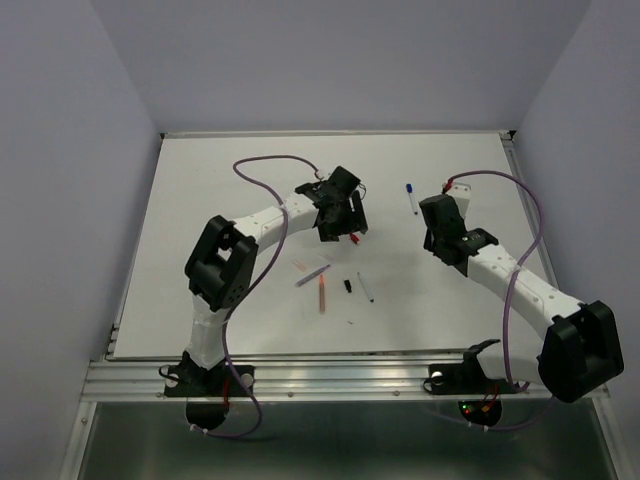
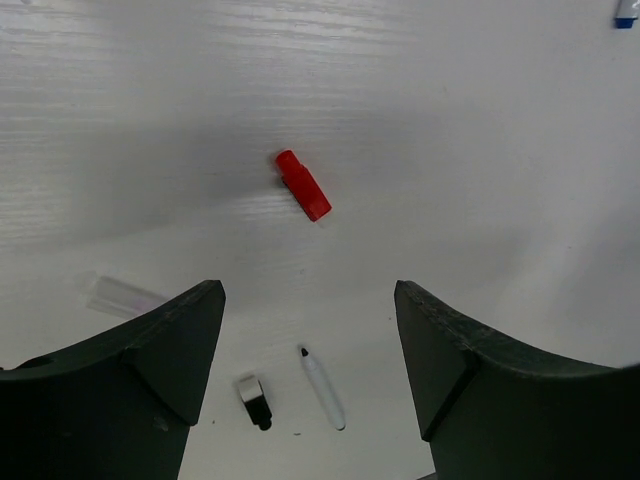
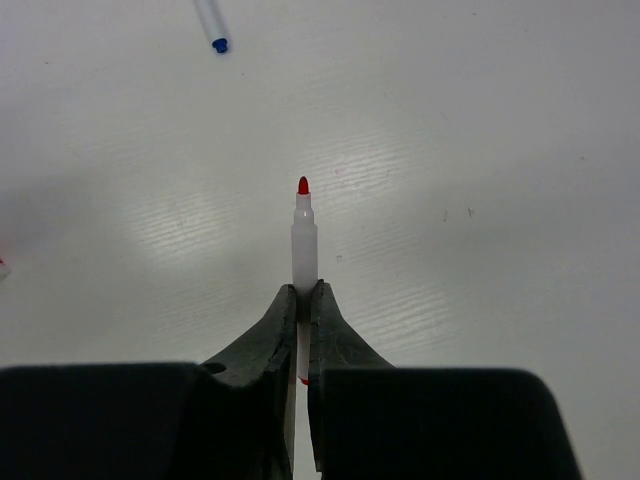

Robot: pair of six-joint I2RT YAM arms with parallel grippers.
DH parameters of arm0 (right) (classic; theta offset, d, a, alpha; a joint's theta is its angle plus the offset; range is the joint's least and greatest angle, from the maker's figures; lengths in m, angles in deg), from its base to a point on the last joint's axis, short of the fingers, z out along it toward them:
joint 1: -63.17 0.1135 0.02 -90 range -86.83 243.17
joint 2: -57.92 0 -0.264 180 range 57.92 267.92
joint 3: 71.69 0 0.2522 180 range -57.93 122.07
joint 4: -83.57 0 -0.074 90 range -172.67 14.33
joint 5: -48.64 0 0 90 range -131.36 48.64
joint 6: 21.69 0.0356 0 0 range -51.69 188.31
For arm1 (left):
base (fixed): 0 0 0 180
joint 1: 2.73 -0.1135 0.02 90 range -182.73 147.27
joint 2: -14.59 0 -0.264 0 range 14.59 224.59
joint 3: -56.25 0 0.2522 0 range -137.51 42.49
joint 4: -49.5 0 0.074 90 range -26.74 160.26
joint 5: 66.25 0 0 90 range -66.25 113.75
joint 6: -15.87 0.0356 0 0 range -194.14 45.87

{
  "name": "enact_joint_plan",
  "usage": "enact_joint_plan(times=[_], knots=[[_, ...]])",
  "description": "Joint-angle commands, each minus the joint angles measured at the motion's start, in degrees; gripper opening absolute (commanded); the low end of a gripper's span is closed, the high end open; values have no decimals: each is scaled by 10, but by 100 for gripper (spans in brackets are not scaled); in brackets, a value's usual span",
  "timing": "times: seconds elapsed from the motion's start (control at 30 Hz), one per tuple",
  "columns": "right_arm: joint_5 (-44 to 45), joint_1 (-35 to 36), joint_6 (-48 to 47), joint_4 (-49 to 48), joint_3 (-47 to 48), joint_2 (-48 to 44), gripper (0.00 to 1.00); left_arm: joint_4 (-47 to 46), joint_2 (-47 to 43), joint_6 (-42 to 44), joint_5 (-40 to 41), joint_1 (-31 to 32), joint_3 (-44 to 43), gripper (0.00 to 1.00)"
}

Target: Insert the pens into the pen caps

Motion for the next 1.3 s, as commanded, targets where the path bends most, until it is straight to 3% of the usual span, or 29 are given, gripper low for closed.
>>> enact_joint_plan(times=[0.0, 0.3, 0.57, 0.97, 1.27], knots=[[38, -6, 11, 0, 18, 0, 1, 54, 34, -28, 16, 5, -71, 79], [53, -6, 4, -2, 15, 4, 1, 98, 129, -47, 34, 8, -141, 77], [50, -12, -1, -6, 8, 5, 1, 117, 163, -75, 58, 10, -175, 71], [54, -12, -2, -10, 4, 4, 1, 179, 211, -77, 102, 31, -232, 53], [58, -12, -2, -11, 2, -1, 1, 173, 223, -61, 98, 46, -231, 39]])
